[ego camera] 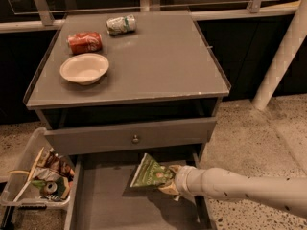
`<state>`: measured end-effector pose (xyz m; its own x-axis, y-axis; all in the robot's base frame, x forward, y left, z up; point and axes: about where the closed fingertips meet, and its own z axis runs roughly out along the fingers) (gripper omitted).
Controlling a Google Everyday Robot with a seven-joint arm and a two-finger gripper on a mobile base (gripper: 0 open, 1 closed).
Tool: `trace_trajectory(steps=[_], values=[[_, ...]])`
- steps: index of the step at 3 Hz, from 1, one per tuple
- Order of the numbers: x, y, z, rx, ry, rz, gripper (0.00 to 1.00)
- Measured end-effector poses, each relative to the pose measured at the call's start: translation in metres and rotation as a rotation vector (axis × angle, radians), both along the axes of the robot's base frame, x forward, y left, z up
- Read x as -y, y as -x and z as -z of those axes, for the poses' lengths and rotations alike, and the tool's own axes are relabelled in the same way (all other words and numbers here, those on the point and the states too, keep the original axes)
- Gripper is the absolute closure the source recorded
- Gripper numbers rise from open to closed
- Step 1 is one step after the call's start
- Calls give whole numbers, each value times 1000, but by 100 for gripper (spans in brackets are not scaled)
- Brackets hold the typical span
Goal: Place green jalapeno chip bag into middle drawer
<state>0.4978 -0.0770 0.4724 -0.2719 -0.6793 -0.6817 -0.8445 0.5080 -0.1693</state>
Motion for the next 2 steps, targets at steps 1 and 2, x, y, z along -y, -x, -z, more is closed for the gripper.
trace_trajectory(steps=[1,2], values=[[-5,-27,17,49,-97,-18,100],[3,-39,24,48,-246,-19,100]])
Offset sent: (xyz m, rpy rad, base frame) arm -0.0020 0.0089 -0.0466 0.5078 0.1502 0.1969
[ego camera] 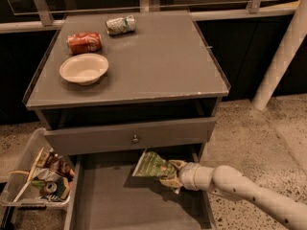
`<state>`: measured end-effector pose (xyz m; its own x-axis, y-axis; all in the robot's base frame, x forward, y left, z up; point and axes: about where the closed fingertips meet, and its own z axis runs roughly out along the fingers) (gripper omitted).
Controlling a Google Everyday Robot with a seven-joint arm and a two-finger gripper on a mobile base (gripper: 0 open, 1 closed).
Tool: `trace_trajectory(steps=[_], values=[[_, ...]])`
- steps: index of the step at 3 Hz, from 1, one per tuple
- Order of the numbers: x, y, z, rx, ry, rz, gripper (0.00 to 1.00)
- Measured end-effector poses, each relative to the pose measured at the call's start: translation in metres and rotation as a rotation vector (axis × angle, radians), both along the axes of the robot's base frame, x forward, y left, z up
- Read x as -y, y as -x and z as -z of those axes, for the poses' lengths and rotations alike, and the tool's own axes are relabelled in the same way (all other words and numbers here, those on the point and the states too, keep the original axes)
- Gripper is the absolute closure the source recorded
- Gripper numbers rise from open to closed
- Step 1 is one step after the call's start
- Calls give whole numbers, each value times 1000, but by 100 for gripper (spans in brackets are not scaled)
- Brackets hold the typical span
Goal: Place green jalapeno chip bag into middle drawer
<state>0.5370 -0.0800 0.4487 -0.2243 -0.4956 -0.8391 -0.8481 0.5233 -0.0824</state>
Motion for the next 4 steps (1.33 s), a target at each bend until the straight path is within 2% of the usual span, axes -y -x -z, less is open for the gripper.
trace_trajectory(steps=[1,2,3,4], values=[[-5,8,14,-46,-46,-44,100],[-6,8,12,-44,-40,-41,100],[-10,11,26,-65,30,-26,100],[-13,13,59,-103,147,-2,100]])
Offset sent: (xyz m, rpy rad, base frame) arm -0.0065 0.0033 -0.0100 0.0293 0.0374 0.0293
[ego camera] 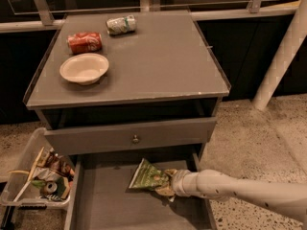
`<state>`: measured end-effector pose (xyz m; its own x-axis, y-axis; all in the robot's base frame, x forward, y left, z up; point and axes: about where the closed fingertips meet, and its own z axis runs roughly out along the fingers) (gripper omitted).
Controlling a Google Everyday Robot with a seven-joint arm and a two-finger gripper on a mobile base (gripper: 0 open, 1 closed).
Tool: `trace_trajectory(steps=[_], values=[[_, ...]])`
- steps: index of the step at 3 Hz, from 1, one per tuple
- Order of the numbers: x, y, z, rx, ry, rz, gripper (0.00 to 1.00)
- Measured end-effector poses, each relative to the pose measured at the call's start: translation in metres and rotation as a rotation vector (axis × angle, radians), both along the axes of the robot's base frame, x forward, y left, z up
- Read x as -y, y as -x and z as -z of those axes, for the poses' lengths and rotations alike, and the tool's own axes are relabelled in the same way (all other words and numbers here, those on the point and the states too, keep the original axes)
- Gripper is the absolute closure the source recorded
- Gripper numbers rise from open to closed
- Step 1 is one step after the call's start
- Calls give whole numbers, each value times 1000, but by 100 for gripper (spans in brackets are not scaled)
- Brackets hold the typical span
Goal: Place green jalapeno chip bag into middle drawer
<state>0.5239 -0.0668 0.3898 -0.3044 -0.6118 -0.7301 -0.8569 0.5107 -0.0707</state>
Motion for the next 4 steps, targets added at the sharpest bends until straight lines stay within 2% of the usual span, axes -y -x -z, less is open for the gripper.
trace_trajectory(steps=[1,2,4], values=[[-1,2,19,-24,63,10,100],[-4,1,21,-23,66,3,82],[-4,1,21,-23,66,3,36]])
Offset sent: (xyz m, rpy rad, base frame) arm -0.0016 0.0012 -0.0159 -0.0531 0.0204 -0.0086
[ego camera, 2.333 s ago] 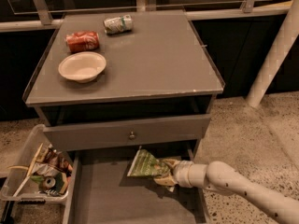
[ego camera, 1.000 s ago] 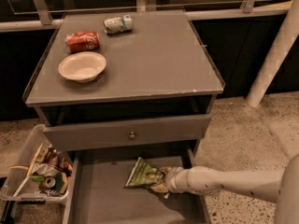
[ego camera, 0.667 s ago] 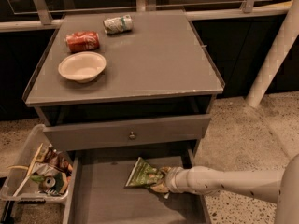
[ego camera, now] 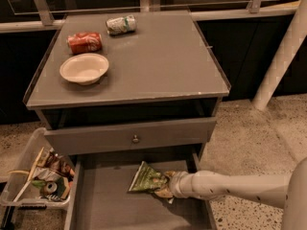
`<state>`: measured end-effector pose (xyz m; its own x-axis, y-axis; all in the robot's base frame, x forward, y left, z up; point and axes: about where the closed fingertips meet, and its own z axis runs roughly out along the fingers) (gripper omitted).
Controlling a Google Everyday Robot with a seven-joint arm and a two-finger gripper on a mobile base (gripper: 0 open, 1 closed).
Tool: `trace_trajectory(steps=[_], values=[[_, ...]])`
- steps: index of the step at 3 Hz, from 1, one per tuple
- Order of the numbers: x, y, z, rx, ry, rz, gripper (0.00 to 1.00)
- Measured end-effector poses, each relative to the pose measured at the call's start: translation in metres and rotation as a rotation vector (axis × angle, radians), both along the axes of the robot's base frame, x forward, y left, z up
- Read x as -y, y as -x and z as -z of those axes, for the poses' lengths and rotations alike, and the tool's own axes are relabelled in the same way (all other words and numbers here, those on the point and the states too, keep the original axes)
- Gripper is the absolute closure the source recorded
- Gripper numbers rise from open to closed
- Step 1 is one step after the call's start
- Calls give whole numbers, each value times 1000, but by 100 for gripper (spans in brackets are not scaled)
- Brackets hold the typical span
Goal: Place green jalapeno chip bag into middle drawer
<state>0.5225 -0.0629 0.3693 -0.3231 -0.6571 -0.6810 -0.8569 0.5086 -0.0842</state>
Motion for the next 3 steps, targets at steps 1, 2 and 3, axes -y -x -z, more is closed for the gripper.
trace_trajectory(steps=[1,2,3], values=[[0,0,0,0,0,0,13],[0,0,0,0,0,0,0],[0,0,0,0,0,0,0]])
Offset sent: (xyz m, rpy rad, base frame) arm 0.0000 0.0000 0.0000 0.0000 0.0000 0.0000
